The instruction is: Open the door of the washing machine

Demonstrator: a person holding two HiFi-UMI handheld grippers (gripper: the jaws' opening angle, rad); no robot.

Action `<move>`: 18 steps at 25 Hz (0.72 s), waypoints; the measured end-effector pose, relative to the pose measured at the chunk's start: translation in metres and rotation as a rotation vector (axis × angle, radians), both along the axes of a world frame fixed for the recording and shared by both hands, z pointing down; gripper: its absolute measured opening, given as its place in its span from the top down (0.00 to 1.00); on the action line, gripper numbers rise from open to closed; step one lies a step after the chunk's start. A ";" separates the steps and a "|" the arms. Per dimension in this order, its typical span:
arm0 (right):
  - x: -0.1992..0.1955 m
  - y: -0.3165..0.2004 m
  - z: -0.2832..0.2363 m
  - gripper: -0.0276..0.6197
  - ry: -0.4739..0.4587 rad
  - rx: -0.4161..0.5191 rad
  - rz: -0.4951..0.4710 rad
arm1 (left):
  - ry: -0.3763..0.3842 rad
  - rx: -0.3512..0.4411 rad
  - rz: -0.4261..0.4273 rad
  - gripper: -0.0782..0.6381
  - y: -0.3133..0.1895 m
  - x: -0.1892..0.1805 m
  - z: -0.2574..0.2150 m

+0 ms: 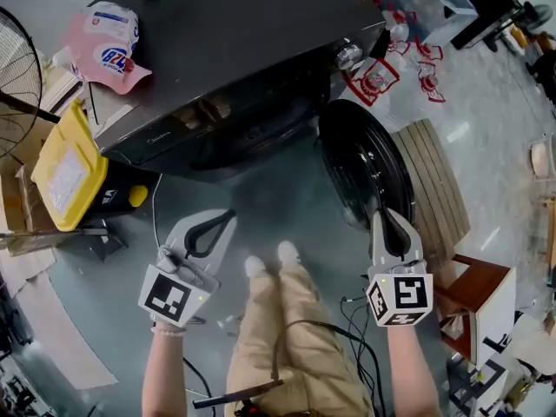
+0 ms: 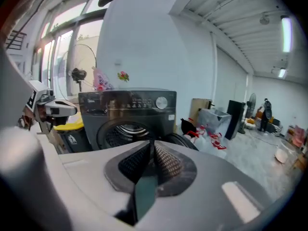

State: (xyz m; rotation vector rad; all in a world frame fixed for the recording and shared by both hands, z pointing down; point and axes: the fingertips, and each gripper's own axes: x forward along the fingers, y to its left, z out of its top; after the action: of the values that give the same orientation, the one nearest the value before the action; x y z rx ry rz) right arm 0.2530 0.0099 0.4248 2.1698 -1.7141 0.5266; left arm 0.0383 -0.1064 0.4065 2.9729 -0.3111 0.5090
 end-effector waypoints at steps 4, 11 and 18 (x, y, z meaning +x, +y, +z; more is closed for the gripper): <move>-0.045 -0.035 -0.051 0.92 -0.010 0.071 -0.158 | 0.004 0.066 -0.055 0.90 -0.006 -0.019 -0.051; -0.101 -0.070 -0.135 0.92 -0.008 0.185 -0.334 | 0.052 0.130 -0.145 0.90 -0.010 -0.056 -0.129; -0.136 -0.086 -0.188 0.92 0.014 0.255 -0.453 | 0.057 0.237 -0.264 0.90 -0.011 -0.102 -0.188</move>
State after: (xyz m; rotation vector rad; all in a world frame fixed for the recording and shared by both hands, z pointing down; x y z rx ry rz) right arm 0.1175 -0.0764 0.2370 1.8316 -2.2770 0.1793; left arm -0.0635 -0.1174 0.2188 3.0915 -0.7957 0.3797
